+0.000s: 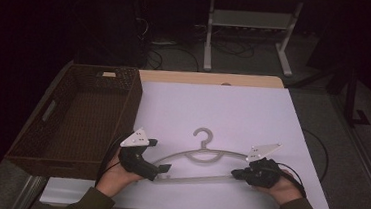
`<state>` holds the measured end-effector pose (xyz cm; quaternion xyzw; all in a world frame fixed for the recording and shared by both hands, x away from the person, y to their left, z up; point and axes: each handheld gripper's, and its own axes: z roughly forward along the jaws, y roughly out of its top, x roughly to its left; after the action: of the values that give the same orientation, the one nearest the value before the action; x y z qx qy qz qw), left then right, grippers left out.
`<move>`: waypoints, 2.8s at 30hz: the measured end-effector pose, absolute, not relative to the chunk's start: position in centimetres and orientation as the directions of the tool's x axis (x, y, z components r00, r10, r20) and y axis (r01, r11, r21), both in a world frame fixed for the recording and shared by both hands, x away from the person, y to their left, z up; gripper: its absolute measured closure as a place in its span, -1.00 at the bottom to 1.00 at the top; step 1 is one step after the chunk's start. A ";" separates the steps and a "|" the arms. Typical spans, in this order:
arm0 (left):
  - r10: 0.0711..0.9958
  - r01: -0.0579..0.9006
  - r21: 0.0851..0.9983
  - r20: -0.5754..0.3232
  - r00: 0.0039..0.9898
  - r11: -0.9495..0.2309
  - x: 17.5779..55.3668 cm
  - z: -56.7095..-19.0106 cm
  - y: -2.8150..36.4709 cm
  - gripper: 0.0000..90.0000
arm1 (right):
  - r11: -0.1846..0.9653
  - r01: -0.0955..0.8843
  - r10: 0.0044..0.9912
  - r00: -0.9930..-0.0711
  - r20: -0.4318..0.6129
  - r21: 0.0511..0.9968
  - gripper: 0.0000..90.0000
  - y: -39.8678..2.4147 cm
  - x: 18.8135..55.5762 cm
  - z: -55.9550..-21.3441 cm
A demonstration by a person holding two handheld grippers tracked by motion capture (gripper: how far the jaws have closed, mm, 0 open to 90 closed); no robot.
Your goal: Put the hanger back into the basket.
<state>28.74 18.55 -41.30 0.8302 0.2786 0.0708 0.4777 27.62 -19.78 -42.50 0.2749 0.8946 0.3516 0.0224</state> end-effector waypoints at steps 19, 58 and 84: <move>0.531 0.397 0.820 -0.138 0.836 -0.412 29.1 -41.7 18.1 -1.00 | 0.631 0.484 0.519 -0.844 0.134 0.606 1.00 -19.4 27.7 -43.4; 0.371 0.290 0.640 -0.009 0.929 -0.712 34.8 -43.9 11.9 0.48 | 0.626 0.497 0.525 -0.838 0.146 0.601 1.00 -19.7 27.8 -43.3; 0.328 0.258 0.642 -0.010 0.945 -0.722 34.5 -43.2 11.9 0.82 | 0.566 0.487 0.529 -0.833 0.161 0.665 0.79 -20.3 27.6 -42.3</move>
<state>34.46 11.86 -43.20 0.9265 0.1581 0.0521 0.3375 27.59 -20.29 -42.34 0.2872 0.8844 0.3668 0.0283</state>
